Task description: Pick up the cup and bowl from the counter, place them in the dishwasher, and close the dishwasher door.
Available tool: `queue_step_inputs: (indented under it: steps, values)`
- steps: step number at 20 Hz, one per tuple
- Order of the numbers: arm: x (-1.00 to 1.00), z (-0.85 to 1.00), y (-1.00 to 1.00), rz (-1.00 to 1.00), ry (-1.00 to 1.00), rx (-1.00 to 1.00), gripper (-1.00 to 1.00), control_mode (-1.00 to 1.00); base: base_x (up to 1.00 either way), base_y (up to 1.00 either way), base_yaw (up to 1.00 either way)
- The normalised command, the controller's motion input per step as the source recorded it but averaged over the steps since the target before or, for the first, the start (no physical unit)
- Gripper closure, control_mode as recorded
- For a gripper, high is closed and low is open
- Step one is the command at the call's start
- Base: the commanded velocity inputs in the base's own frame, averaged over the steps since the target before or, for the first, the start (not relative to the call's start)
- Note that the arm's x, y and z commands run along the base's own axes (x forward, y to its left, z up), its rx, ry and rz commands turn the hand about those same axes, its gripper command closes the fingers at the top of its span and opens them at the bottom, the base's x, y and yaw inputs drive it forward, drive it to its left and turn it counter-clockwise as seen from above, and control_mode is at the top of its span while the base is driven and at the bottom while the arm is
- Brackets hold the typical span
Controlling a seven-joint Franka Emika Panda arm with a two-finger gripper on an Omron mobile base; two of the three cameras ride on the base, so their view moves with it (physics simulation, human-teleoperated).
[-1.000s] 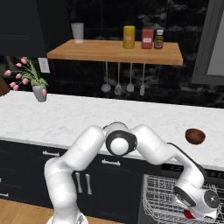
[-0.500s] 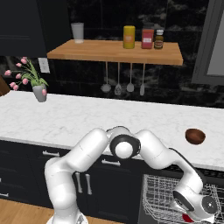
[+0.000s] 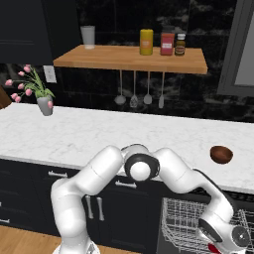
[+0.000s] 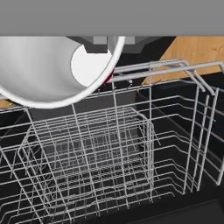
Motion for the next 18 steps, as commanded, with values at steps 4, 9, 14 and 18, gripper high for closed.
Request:
queue_step_inputs:
  steps: [4, 9, 14, 18]
  values:
    - [-0.03, 0.16, 0.0, 0.0, -0.01, 0.0, 1.0, -1.0, 0.0, 0.0, 0.0]
    - [0.05, 0.18, 0.01, 0.0, 0.0, 0.0, 1.0, -1.0, 0.0, 0.0, 0.0]
    - [0.16, 0.36, 0.0, 0.0, 0.0, 0.0, 1.0, -1.0, 0.0, 0.0, 0.0]
    - [0.74, -0.01, 0.0, 0.0, 0.04, 0.0, 1.0, -1.0, 0.0, 0.0, 0.0]
